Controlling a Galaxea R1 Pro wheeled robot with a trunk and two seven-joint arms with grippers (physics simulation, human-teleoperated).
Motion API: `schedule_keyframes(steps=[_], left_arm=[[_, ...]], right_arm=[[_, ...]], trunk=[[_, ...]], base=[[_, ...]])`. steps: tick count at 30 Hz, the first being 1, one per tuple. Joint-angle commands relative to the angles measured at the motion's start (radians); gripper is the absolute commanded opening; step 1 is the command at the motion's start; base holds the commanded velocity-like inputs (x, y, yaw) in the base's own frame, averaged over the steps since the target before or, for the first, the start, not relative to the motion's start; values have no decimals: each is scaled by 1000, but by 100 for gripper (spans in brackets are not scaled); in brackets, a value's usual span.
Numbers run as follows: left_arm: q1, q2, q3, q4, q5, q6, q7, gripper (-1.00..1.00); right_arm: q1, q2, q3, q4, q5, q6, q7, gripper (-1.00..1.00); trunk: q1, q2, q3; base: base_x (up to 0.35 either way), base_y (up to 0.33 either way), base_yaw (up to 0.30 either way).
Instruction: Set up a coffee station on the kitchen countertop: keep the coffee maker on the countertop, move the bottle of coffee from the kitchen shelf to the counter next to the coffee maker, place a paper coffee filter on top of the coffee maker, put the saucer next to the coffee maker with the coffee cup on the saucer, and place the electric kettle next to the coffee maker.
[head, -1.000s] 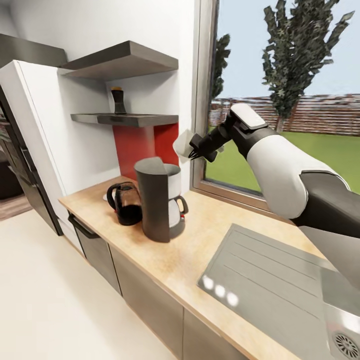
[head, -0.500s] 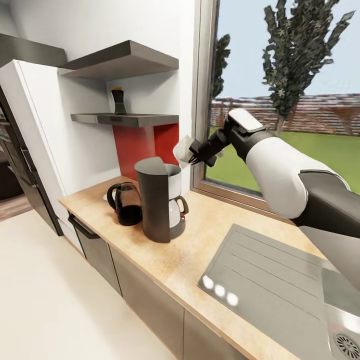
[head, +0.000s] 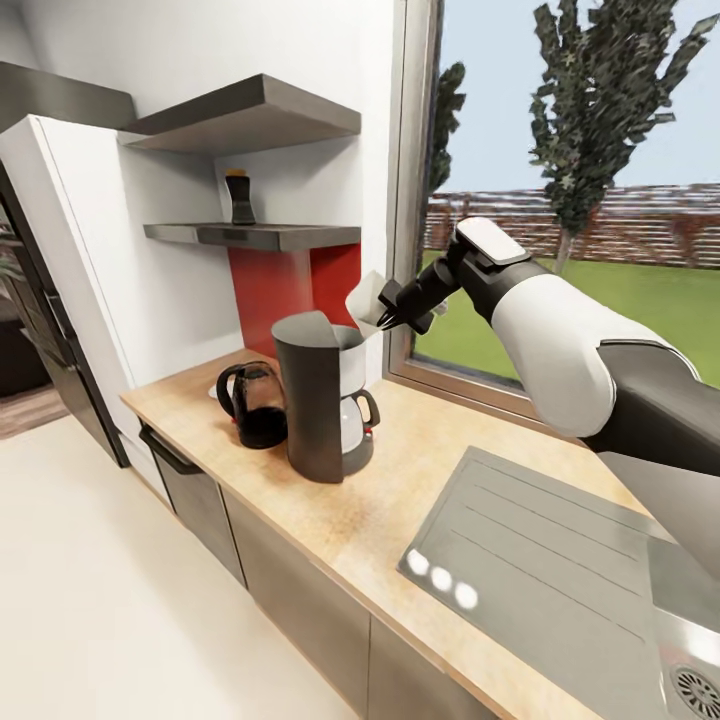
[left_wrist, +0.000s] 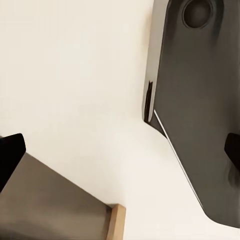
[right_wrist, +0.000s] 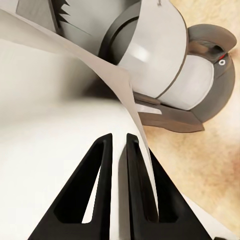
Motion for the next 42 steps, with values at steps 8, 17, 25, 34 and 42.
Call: schedule_keyframes(steps=[8, 17, 25, 34, 42], left_arm=[[-2, 0, 8, 3, -9, -5, 2, 100], [-2, 0, 8, 5, -9, -6, 2, 100], [-1, -1, 5, -1, -12, -7, 1, 100], [1, -1, 5, -1, -12, -7, 1, 100], [1, 0, 5, -1, -12, -7, 2, 100]], right_arm=[[-1, 1, -8, 0, -3, 0, -11, -100], [-1, 1, -8, 1, -4, 0, -11, -100], [10, 1, -11, 0, -7, -4, -1, -100], [1, 1, -34, -3, -7, -1, -6, -100], [0, 1, -80, -3, -5, 0, -8, -100]], trunk=[[1, -2, 7], [1, -2, 12], [1, -2, 12], [1, -2, 12], [1, -2, 12]], base=[[0, 0, -55], [148, 118, -22], [30, 22, 0], [0, 0, 0], [0, 0, 0]])
